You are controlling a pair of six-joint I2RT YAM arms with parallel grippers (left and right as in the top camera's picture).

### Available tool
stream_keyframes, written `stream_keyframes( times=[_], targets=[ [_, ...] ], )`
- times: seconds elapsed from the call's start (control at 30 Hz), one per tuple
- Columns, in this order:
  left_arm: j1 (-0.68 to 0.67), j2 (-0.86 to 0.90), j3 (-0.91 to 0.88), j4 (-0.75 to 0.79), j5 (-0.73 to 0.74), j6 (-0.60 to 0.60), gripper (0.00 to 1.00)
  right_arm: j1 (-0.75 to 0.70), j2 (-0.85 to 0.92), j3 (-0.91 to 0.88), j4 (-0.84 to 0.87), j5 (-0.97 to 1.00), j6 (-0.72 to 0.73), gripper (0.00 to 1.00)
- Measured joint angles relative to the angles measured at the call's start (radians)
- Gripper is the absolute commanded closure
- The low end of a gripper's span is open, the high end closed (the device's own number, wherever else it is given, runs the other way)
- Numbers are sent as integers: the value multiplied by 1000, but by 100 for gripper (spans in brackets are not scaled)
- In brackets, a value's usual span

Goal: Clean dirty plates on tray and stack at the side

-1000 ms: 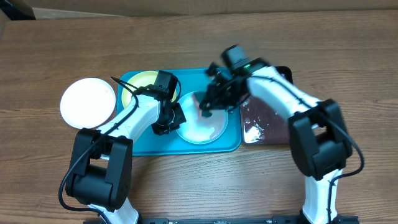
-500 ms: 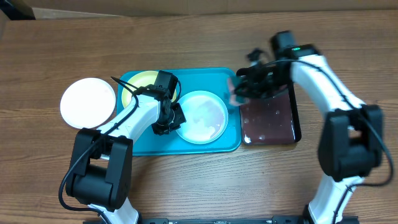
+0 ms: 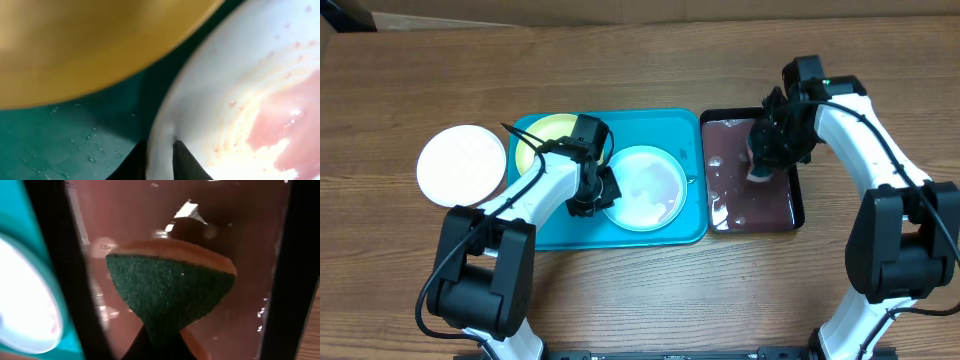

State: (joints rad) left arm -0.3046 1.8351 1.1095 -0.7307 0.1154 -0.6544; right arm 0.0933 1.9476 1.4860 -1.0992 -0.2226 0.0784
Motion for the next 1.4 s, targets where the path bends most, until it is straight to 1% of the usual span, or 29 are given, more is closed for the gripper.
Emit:
stream_keyframes(
  times=[0.03, 0.07, 0.1, 0.17, 0.33, 0.4, 0.43, 0.53, 0.63, 0.67, 0.73, 0.93, 0.97, 1.03, 1.2, 1.4],
  targets=[
    [-5, 0, 0, 2, 0, 1, 74, 0, 0, -18, 16, 7, 0, 84],
    [-10, 0, 0, 1, -1, 1, 74, 0, 0, -35, 31, 13, 1, 68],
    [-11, 0, -1, 1, -1, 2, 74, 0, 0, -53, 43, 19, 1, 61],
    [-17, 0, -2, 1, -6, 2, 74, 0, 0, -78, 56, 25, 0, 54],
    [-23, 0, -2, 1, -18, 2, 74, 0, 0, -82, 53, 31, -1, 51],
    [-23, 0, -2, 1, -19, 2, 74, -1, 0, -61, 24, 32, 0, 49],
    [-23, 0, -2, 1, -19, 2, 74, -2, 0, -40, 6, 32, 0, 47],
    [-23, 0, -2, 1, -23, 2, 74, -15, 0, 47, -22, 31, 8, 36],
    [-23, 0, -4, 1, -23, 2, 75, -47, 0, 129, -15, 31, 24, 26],
    [-23, 0, -5, 1, -23, 2, 76, -61, 0, 143, -6, 31, 28, 19],
    [-23, 0, -6, 1, -23, 2, 75, -105, 0, 158, 19, 34, 45, 0],
    [-23, 0, -6, 1, -23, 2, 75, -238, 0, 158, 22, 49, 49, 0],
    [-23, 0, -6, 1, -23, 2, 78, -250, 0, 158, 22, 51, 49, 0],
    [-23, 0, -6, 1, -24, -2, 96, -271, 0, 158, 22, 55, 51, 0],
    [-23, -1, 1, 2, -21, 7, 96, -287, 0, 158, 23, 55, 52, 0],
    [-13, 0, 85, -90, -22, 46, 96, -287, 0, 158, 22, 55, 52, 0]
  ],
)
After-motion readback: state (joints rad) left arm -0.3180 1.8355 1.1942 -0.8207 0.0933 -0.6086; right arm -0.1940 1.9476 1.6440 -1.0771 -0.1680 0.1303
